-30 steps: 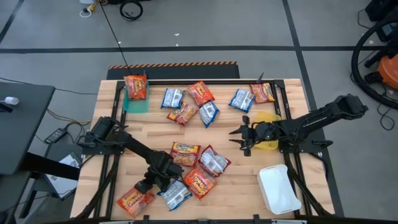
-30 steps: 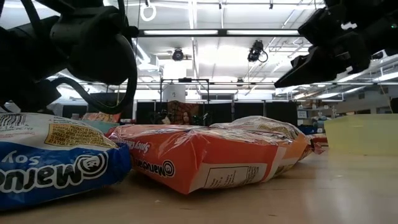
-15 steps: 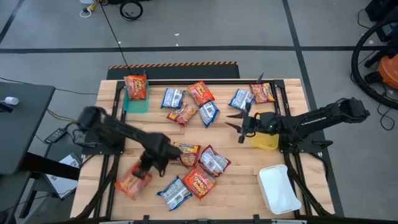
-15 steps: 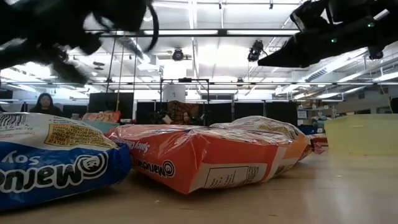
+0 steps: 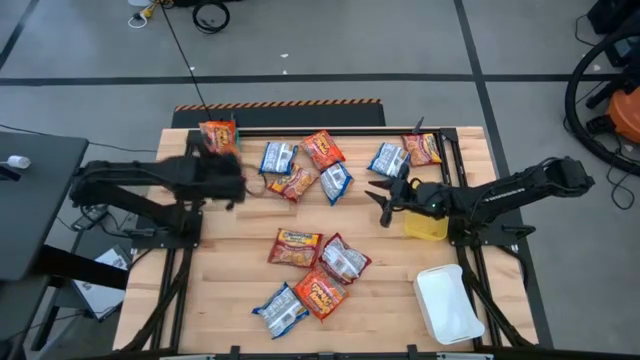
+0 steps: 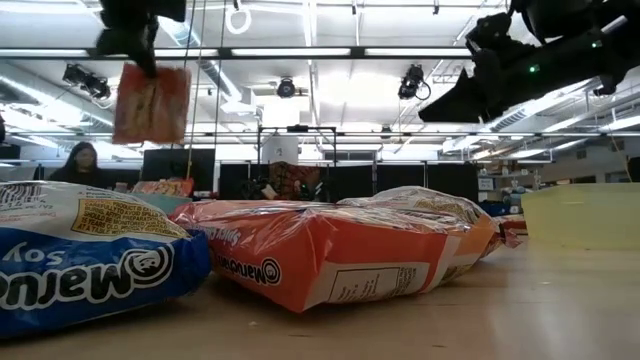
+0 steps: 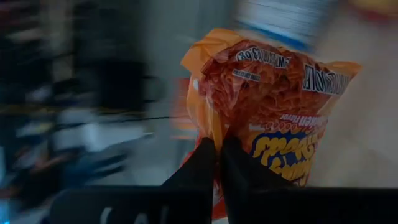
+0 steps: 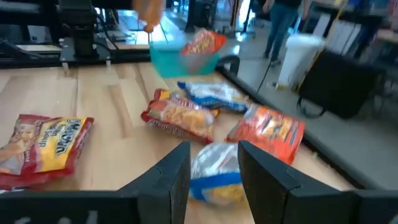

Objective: Sort Maruchan noodles
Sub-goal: Put the orange noodle pack into the green bin

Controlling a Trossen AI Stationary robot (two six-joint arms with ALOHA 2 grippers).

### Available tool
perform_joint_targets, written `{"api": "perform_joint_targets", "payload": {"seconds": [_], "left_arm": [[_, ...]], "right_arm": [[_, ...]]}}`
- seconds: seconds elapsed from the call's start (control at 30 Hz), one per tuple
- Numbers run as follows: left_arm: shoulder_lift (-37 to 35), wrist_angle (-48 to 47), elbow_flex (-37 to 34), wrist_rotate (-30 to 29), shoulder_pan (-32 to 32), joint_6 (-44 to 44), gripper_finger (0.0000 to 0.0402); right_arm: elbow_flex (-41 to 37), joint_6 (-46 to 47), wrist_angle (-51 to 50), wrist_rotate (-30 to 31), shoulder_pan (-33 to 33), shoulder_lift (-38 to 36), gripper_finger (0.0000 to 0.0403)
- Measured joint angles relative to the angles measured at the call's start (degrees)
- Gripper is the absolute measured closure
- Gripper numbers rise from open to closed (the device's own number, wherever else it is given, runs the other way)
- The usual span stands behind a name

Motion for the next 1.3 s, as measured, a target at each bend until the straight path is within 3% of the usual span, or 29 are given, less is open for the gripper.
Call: {"api": "perform_joint_targets", "payload": {"seconds": [0.1,0.2,0.37,0.47,0.57,0.63,0.9,1.03,1.3], "left_arm": [[-2.43,3.0,-1.37,-8.97,4.57,2.42,0.0387],[-4.29,9.9,-5.76,-12.08,9.24,10.38,0.0387],[-6.11,29.28,-18.66,-11.95,17.15,23.93,0.0387],[-6.16,45.66,-26.84,-11.48,21.03,38.14,0.0387],[-6.13,63.24,-33.03,-7.44,25.78,50.97,0.0387],[-6.18,68.55,-35.17,-6.24,28.82,55.44,0.0387],[-6.22,68.58,-35.5,3.54,37.61,57.67,0.0378],[-6.3,64.91,-34.7,2.39,38.2,62.96,0.0377],[-6.11,62.78,-33.05,4.39,40.56,65.47,0.0379]], "right_arm": [[0.0,4.21,-1.73,0.31,0.62,0.0,0.0263],[0.0,6.43,-2.01,0.31,0.86,0.0,0.0263],[0.0,7.45,-2.01,0.81,0.79,0.0,0.0263],[0.0,8.34,-1.99,0.81,0.79,0.0,0.0263],[0.0,9.93,-2.01,0.79,0.79,0.0,0.0263],[0.0,10.3,-1.98,0.78,0.79,0.0,0.0263],[0.0,9.33,-2.27,0.76,-0.15,0.0,0.0263],[0.0,8.49,-2.3,0.77,-1.4,-0.01,0.0263],[0.0,8.38,-2.41,0.57,-3.2,0.0,0.0263]]}}
